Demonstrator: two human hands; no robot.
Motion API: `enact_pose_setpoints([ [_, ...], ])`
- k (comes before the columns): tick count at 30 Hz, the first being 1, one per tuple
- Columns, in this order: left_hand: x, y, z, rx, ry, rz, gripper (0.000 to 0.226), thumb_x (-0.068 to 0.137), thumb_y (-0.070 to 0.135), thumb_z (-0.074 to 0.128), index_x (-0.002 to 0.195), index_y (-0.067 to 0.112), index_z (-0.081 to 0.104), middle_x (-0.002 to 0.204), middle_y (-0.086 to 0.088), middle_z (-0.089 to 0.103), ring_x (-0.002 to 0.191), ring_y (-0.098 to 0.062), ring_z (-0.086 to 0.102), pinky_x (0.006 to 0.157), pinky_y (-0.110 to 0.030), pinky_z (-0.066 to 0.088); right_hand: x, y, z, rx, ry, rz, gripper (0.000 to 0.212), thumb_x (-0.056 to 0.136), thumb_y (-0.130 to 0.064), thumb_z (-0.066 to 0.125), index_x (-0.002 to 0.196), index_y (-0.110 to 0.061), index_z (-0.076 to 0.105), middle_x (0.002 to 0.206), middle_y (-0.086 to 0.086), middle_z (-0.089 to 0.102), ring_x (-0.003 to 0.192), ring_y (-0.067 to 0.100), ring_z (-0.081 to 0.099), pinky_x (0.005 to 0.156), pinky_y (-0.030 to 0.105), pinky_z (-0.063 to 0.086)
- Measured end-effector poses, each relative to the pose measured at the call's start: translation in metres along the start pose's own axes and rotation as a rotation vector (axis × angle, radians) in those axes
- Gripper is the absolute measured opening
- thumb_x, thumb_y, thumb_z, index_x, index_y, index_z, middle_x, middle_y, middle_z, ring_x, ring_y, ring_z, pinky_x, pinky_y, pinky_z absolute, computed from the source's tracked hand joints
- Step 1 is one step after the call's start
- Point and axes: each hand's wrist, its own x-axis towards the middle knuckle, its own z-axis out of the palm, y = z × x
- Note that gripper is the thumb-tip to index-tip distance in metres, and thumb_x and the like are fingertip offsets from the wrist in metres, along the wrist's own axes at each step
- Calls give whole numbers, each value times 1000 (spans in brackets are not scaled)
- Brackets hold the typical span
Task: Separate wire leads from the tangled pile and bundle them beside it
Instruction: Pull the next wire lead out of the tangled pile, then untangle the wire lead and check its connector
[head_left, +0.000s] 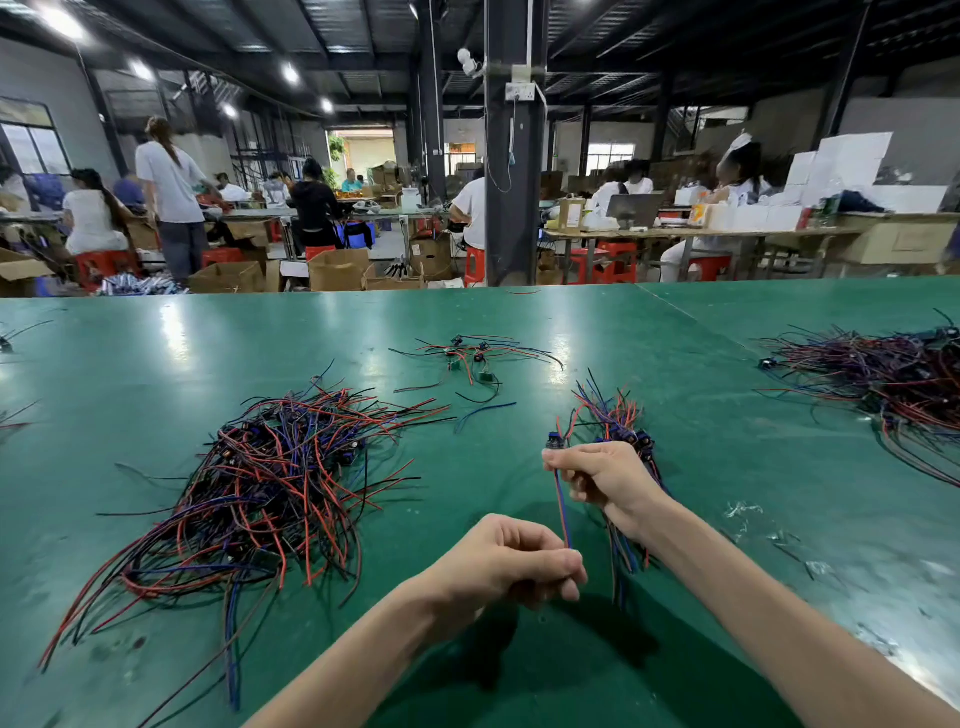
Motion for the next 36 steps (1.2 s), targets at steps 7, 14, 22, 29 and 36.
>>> enact_pose_setpoints([
  [7, -2, 1, 0, 6, -53, 7, 14, 85, 27, 66, 77, 18, 74, 73, 3, 71, 56, -4, 53, 55, -14, 43, 1, -13, -1, 4, -95, -25, 17, 78, -12, 74, 61, -8, 69, 62, 8, 66, 44, 9, 51, 40, 16, 39],
  [14, 2, -3, -3, -43, 8, -60, 27, 84, 38, 65, 95, 14, 72, 84, -1, 73, 62, -4, 57, 53, -16, 45, 14, -28, -36, -178, 152, -84, 14, 85, -9, 68, 74, 0, 68, 56, 4, 62, 43, 9, 45, 37, 16, 34],
  [22, 5, -2, -7, -38, 246, -3, 21, 92, 14, 56, 82, 12, 74, 69, -2, 69, 54, -7, 51, 48, -17, 40, 18, -19, -51, -584, 348, 29, 27, 78, -16, 76, 74, 10, 69, 53, 8, 46, 49, 19, 36, 44, 24, 32],
  [29, -1, 29, -50, 384, 940, 313, 19, 88, 11, 61, 74, 18, 71, 57, 5, 67, 47, -11, 50, 47, -25, 39, 9, -18, -39, -1069, 435, -65, 34, 76, -19, 70, 51, -9, 49, 54, 9, 51, 58, 26, 52, 53, 27, 37],
  [36, -20, 45, -165, 1008, 1090, -167, 23, 87, 12, 52, 99, 20, 70, 105, -1, 69, 89, -20, 60, 79, -30, 49, 3, -15, -29, -1356, 467, -88, 22, 76, -8, 58, 62, -9, 41, 69, 5, 45, 66, 27, 48, 60, 29, 36],
])
